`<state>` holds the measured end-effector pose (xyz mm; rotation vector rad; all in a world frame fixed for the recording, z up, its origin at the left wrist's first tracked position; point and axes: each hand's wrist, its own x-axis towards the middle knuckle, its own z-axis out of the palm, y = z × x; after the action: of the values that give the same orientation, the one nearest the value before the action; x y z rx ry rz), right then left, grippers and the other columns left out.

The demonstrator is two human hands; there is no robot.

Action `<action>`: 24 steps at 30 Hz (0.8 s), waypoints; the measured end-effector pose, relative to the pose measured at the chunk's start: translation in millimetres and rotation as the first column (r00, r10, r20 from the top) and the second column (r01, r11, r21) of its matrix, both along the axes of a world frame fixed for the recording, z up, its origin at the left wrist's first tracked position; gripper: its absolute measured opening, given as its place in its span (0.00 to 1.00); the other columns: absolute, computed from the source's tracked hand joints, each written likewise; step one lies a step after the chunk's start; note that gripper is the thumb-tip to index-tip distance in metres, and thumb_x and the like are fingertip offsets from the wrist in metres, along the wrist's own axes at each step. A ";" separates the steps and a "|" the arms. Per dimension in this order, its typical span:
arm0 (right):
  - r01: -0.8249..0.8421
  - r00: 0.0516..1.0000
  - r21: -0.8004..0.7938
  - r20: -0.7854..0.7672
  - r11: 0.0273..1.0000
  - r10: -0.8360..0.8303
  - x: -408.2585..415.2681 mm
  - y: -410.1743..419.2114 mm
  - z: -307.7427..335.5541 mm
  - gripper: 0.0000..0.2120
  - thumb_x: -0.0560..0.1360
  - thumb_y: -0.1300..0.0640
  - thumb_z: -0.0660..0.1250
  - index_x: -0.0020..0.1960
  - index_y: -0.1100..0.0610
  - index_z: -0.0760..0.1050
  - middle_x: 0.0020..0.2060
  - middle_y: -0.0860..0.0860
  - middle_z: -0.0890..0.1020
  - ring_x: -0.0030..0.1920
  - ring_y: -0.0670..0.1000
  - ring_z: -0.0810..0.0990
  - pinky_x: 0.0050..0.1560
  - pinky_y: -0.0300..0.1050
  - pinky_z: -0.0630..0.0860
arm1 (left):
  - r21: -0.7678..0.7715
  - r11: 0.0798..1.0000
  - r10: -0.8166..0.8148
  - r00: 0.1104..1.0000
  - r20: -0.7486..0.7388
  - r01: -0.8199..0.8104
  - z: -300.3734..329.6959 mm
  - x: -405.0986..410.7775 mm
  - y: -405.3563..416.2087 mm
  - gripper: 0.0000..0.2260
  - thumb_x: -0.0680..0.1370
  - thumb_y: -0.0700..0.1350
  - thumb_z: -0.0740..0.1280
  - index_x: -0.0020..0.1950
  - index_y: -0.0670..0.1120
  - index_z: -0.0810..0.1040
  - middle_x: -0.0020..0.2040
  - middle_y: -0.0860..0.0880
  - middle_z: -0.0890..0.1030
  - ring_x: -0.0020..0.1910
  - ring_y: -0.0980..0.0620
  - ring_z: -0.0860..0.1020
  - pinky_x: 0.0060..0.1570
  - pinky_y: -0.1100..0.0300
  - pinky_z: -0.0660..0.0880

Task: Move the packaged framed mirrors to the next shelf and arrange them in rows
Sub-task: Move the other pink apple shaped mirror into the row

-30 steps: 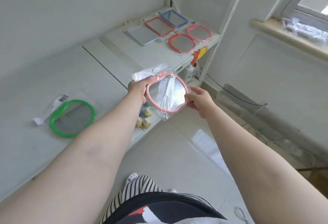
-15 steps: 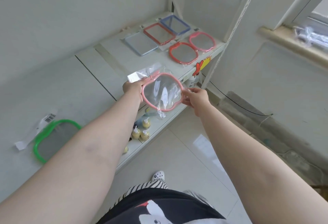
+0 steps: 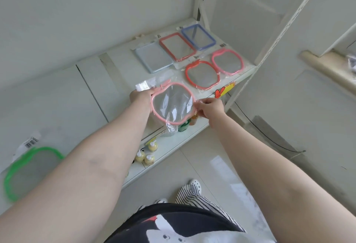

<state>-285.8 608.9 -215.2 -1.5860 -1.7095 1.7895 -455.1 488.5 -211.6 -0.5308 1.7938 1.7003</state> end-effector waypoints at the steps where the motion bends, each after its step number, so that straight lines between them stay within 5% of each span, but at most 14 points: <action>1: -0.023 1.000 -0.003 0.012 1.000 0.023 -3.6 9.7 -0.4 0.06 0.71 0.64 0.72 0.47 0.63 0.80 0.32 0.55 0.79 0.33 0.54 0.76 0.46 0.48 0.82 | -0.015 1.000 0.012 1.000 0.003 -0.012 -0.5 -1.9 7.1 0.26 0.63 0.39 0.80 0.59 0.36 0.78 0.48 0.43 0.83 0.41 0.47 0.79 0.54 0.53 0.79; 3: -0.060 0.998 -0.015 0.025 0.998 0.060 -11.6 28.2 -1.2 0.04 0.71 0.63 0.72 0.45 0.62 0.80 0.31 0.55 0.79 0.34 0.54 0.76 0.39 0.43 0.79 | -0.040 0.998 0.040 0.999 -0.004 -0.040 -2.9 -5.7 20.9 0.28 0.62 0.40 0.80 0.60 0.36 0.76 0.49 0.42 0.83 0.42 0.47 0.80 0.56 0.50 0.79; 8: -0.119 0.990 -0.050 0.067 0.992 0.123 -29.6 58.3 -15.9 0.08 0.71 0.65 0.72 0.35 0.58 0.76 0.31 0.55 0.79 0.35 0.54 0.79 0.50 0.56 0.81 | -0.069 0.991 0.113 0.993 -0.026 -0.114 -19.8 -19.6 44.9 0.33 0.59 0.41 0.82 0.61 0.36 0.76 0.51 0.41 0.84 0.44 0.46 0.81 0.56 0.46 0.79; 14: -0.162 0.981 0.025 0.112 0.986 0.158 -47.8 68.7 -36.7 0.16 0.68 0.63 0.73 0.25 0.56 0.72 0.27 0.56 0.77 0.33 0.54 0.75 0.46 0.53 0.80 | -0.103 0.985 0.139 0.990 -0.022 -0.141 -43.6 -38.4 57.8 0.33 0.56 0.40 0.82 0.58 0.35 0.78 0.45 0.42 0.83 0.41 0.46 0.80 0.54 0.45 0.79; 20: -0.164 0.976 0.114 0.160 0.980 0.145 -62.4 74.2 -46.8 0.16 0.68 0.60 0.71 0.29 0.52 0.65 0.31 0.53 0.71 0.34 0.49 0.67 0.38 0.43 0.67 | -0.111 0.986 0.126 0.992 -0.003 -0.126 -55.0 -52.8 73.4 0.27 0.55 0.37 0.81 0.52 0.34 0.81 0.35 0.44 0.81 0.33 0.47 0.76 0.40 0.52 0.78; 24: -0.134 0.980 0.148 0.168 0.980 0.109 -68.3 75.0 -54.6 0.12 0.68 0.60 0.70 0.31 0.53 0.68 0.32 0.55 0.79 0.34 0.56 0.77 0.41 0.49 0.78 | -0.151 0.981 0.120 0.993 -0.015 -0.121 -56.2 -56.5 79.5 0.27 0.55 0.40 0.81 0.53 0.37 0.82 0.38 0.44 0.82 0.28 0.49 0.75 0.32 0.56 0.77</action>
<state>-354.1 683.8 -269.8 -1.6270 -2.0073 1.5686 -511.6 568.0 -267.8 -0.7136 1.9401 1.6539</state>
